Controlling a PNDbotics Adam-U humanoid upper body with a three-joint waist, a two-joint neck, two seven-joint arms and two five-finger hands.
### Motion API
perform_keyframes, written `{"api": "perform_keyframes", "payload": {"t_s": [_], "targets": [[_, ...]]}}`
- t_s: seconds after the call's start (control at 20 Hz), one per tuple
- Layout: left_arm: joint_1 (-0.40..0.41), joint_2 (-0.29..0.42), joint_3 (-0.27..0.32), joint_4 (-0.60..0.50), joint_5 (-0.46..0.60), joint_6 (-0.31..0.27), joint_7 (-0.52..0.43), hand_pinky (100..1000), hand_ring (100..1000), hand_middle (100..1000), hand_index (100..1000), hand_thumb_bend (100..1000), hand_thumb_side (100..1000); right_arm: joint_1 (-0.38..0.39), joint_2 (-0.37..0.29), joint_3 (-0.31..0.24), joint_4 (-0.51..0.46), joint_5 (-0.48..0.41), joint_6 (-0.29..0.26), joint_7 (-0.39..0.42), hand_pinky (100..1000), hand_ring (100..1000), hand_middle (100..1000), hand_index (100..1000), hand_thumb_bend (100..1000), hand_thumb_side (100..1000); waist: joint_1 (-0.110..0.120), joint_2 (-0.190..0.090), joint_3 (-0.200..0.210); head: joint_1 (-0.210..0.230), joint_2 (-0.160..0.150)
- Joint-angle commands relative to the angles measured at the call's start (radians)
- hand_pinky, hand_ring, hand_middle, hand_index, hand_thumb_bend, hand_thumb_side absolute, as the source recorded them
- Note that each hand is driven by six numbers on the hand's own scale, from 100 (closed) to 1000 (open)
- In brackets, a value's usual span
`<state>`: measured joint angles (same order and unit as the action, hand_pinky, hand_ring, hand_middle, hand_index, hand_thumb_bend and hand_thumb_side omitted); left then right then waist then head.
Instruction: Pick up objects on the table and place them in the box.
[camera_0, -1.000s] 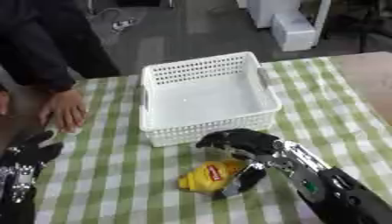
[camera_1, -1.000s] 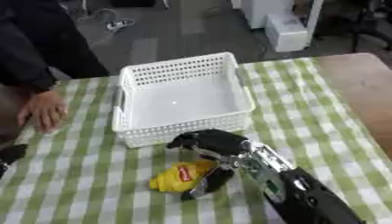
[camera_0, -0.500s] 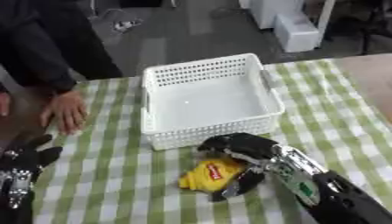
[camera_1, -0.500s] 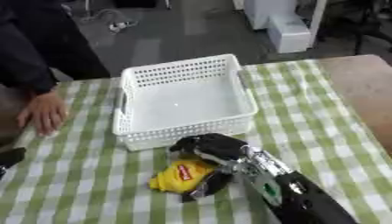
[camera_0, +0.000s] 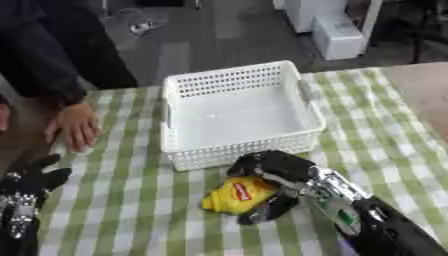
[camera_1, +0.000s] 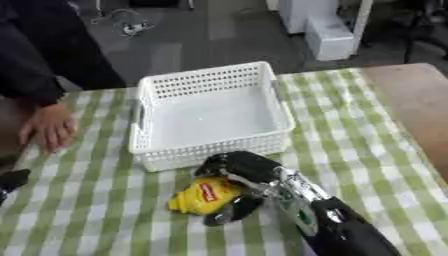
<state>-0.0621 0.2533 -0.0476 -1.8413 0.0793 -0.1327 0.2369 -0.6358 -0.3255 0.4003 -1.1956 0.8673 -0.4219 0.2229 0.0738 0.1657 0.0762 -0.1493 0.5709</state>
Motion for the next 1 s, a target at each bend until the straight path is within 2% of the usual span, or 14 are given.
{"api": "perform_keyframes", "payload": {"t_s": [0.05,0.15,0.2,0.4,0.45,0.6,0.65,0.7,0.75,0.8,0.85,0.9,1.0], "targets": [[-0.007,0.001,0.004,-0.018,-0.001,-0.003,-0.003,781,718,753,957,414,772,0.022,0.004,0.012,0.062,0.002,0.004,-0.009,100,379,569,681,540,409,-0.002,-0.004,0.002,-0.004,0.001],[-0.008,0.0,0.004,-0.018,-0.001,-0.003,-0.004,781,718,753,957,415,772,0.022,0.005,0.015,0.082,0.012,0.0,-0.008,100,338,529,642,499,383,-0.004,-0.003,0.003,-0.004,0.002],[-0.008,0.0,0.004,-0.018,-0.001,-0.003,-0.005,781,718,753,957,415,773,0.021,0.006,0.016,0.093,0.023,-0.001,-0.006,100,308,503,608,437,355,-0.004,-0.003,0.004,-0.004,0.003],[-0.01,0.0,0.003,-0.019,0.001,-0.004,-0.007,782,718,753,956,415,773,0.015,0.005,0.019,0.138,0.1,-0.02,-0.013,100,287,481,572,365,280,-0.006,0.0,0.009,-0.003,0.003],[-0.011,-0.001,0.003,-0.019,0.002,-0.004,-0.007,782,718,752,956,415,773,0.014,0.006,0.018,0.151,0.128,-0.026,-0.023,100,273,464,549,320,249,-0.006,0.001,0.01,-0.002,0.003],[-0.013,-0.001,0.003,-0.02,0.003,-0.004,-0.009,781,717,752,956,417,774,0.011,0.012,0.015,0.207,0.212,-0.043,-0.078,100,222,416,500,306,196,-0.009,0.004,0.014,0.0,0.003],[-0.014,-0.001,0.003,-0.02,0.004,-0.004,-0.01,781,717,752,956,417,774,0.01,0.016,0.01,0.23,0.239,-0.048,-0.097,100,169,380,464,298,120,-0.009,0.005,0.015,0.0,0.004],[-0.015,-0.001,0.003,-0.02,0.004,-0.005,-0.01,781,716,752,956,417,775,0.009,0.019,0.005,0.252,0.265,-0.052,-0.12,100,125,352,441,295,118,-0.01,0.007,0.016,0.001,0.004],[-0.015,-0.002,0.003,-0.02,0.004,-0.005,-0.011,781,716,752,956,417,775,0.009,0.022,-0.001,0.272,0.29,-0.057,-0.146,100,100,308,407,335,100,-0.01,0.008,0.017,0.002,0.005],[-0.016,-0.002,0.003,-0.02,0.005,-0.005,-0.011,781,716,752,956,417,775,0.008,0.024,-0.007,0.288,0.318,-0.061,-0.175,100,100,266,379,354,100,-0.011,0.01,0.017,0.003,0.006],[-0.016,-0.002,0.003,-0.02,0.005,-0.005,-0.012,781,716,752,956,417,775,0.008,0.027,-0.012,0.302,0.345,-0.065,-0.204,100,100,266,379,354,100,-0.011,0.011,0.018,0.004,0.006],[-0.017,-0.003,0.003,-0.02,0.005,-0.005,-0.012,781,715,751,956,417,776,0.007,0.03,-0.017,0.315,0.369,-0.07,-0.234,100,100,189,338,312,100,-0.012,0.012,0.018,0.004,0.007],[-0.019,-0.004,0.003,-0.02,0.005,-0.005,-0.013,780,715,750,956,416,777,0.007,0.037,-0.027,0.343,0.407,-0.079,-0.285,100,100,100,297,300,100,-0.013,0.014,0.019,0.005,0.007]]}}
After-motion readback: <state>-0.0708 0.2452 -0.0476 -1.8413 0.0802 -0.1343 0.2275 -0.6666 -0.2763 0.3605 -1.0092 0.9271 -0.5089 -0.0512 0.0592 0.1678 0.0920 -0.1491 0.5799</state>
